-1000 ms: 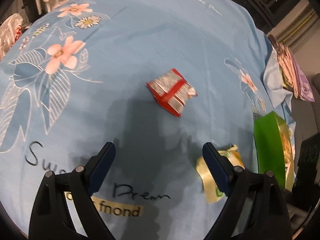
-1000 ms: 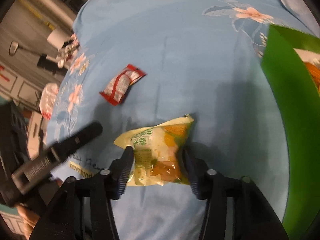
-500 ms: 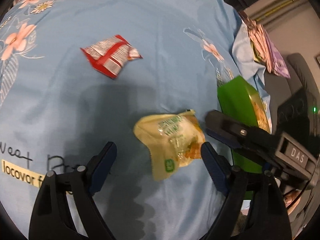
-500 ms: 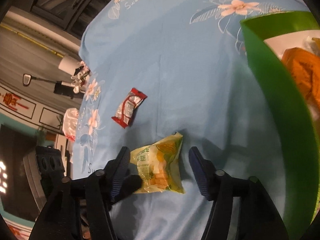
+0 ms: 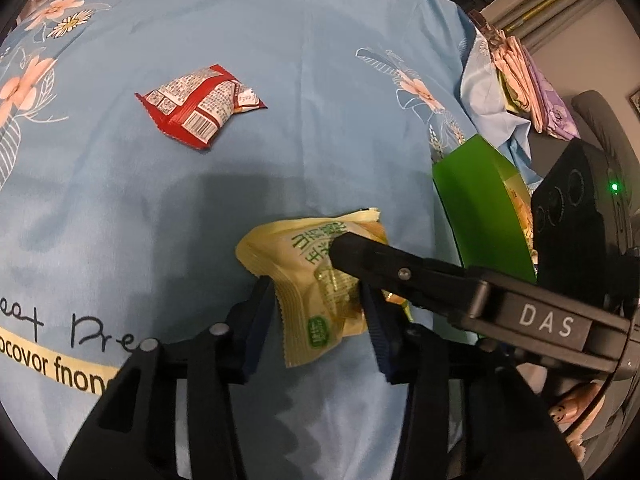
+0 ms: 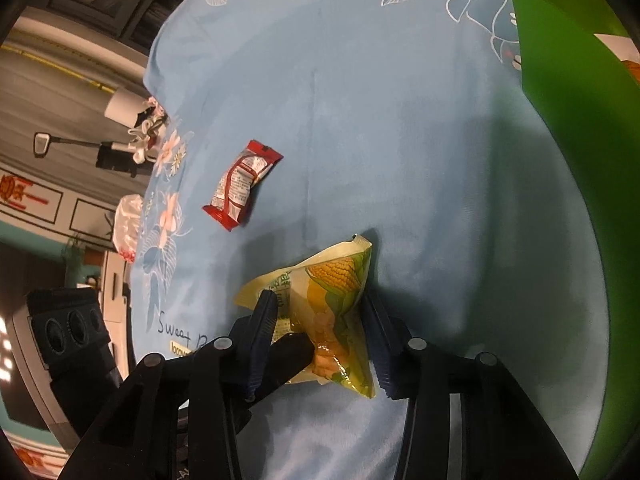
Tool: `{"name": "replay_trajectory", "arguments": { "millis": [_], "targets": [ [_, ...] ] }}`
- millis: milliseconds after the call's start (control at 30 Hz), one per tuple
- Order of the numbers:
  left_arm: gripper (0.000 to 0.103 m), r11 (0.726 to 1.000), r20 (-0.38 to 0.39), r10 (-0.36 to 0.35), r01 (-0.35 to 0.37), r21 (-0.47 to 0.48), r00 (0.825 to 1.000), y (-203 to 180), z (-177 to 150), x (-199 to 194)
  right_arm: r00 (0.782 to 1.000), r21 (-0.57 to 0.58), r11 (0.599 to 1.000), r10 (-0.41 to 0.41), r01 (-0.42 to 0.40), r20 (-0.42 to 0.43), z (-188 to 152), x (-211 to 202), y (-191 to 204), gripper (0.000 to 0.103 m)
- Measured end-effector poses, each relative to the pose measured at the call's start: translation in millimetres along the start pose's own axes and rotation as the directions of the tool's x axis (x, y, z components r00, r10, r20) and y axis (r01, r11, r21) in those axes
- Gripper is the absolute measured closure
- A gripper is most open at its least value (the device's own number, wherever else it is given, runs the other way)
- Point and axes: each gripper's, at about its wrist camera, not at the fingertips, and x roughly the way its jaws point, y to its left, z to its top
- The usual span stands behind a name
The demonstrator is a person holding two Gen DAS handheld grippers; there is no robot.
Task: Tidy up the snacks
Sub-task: 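Close the left gripper on the yellow-green packet and lift it, then carry the yellow-green packet with the left gripper over the box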
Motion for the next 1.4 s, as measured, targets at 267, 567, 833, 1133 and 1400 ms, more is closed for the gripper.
{"name": "replay_trajectory", "arguments": {
  "millis": [267,567,833,1133,1400],
  "targets": [
    [0.076,0.999,0.041,-0.009,0.007,0.045,0.999,-12.5,-0.4,-6.4,0.999,-0.018,1.0,0.015,-0.014,0.035,-1.0,-10.2,5.4,0.071],
    [0.076,0.989,0.182,-0.039,0.012,0.149,0.982,-53.3,0.0,-41.3,0.981,-0.119,0.993,0.038,-0.016,0.189,-2.2,-63.7,28.7,0.071],
    [0.076,0.965,0.22,-0.1,0.041,0.26,0.97,-105.0,9.5,-44.8,0.94,-0.123,0.992,0.04,0.003,0.339,-0.9,-121.9,17.4,0.071],
    [0.076,0.923,0.17,-0.178,0.105,0.369,0.969,-170.2,14.6,-15.6,0.89,-0.02,1.0,-0.008,0.019,0.456,-0.7,-176.1,-35.1,0.071],
    [0.076,0.891,0.085,-0.204,0.149,0.429,0.975,-209.3,13.3,16.5,0.871,0.097,0.995,-0.074,0.03,0.485,-2.4,-198.2,-79.0,0.071]
  ]
}}
